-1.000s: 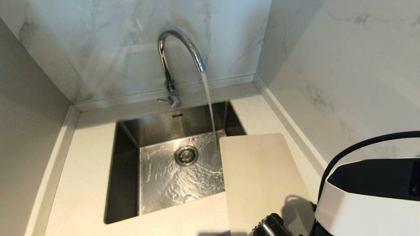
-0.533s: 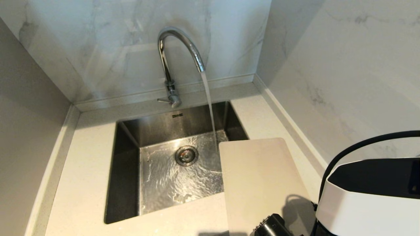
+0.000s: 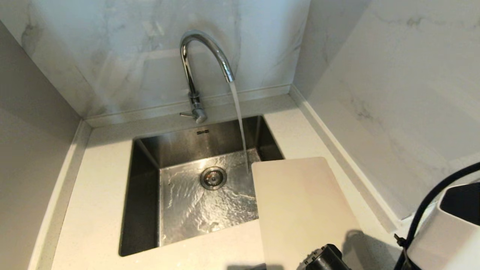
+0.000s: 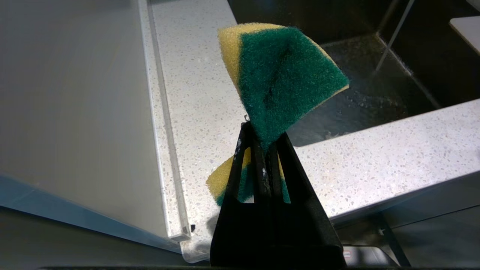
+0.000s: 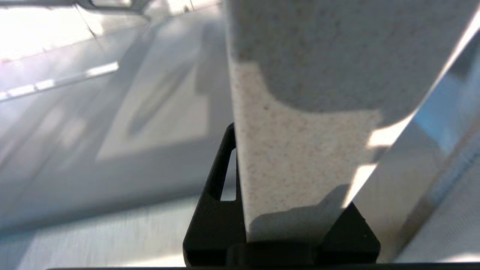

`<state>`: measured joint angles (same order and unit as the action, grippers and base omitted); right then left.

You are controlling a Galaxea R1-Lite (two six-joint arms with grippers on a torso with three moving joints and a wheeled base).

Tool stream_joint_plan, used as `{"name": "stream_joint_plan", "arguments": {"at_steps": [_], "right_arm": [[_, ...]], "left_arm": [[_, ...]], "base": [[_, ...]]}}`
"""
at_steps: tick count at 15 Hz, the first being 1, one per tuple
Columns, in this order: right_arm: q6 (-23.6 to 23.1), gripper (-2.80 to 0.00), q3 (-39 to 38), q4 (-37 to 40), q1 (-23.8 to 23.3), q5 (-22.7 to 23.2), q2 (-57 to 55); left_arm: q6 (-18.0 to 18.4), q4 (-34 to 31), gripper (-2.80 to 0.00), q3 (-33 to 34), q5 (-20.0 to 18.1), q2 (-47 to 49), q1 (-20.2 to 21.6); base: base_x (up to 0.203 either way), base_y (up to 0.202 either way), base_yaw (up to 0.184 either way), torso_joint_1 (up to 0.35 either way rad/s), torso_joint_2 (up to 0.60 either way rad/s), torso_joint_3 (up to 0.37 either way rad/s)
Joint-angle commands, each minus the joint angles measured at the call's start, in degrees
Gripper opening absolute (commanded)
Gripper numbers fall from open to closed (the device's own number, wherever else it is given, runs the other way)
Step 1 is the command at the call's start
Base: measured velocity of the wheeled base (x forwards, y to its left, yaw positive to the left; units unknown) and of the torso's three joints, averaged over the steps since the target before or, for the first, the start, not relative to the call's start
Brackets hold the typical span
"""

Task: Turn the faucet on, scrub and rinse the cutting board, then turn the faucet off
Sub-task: Pick up the cutting board

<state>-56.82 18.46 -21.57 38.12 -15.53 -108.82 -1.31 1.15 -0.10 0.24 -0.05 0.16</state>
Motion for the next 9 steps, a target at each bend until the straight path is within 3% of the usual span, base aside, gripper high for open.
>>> {"name": "stream_joint_plan", "arguments": {"at_steps": [1, 9], "right_arm": [[-0.80, -2.80, -0.88, 2.54, 0.02, -1.93, 8.14], [-6.26, -2.80, 0.84, 11.18, -1.58, -4.83, 22.12]], "left_arm": [[-0.01, 0.02, -2.80, 0.01, 0.02, 0.01, 0.02], [-0.01, 0.03, -2.80, 0.01, 0.02, 0.02, 0.02]], "base": [[0.000, 0.000, 0.000, 0.000, 0.00, 0.000], [0.000, 0.000, 0.000, 0.000, 0.00, 0.000]]}}
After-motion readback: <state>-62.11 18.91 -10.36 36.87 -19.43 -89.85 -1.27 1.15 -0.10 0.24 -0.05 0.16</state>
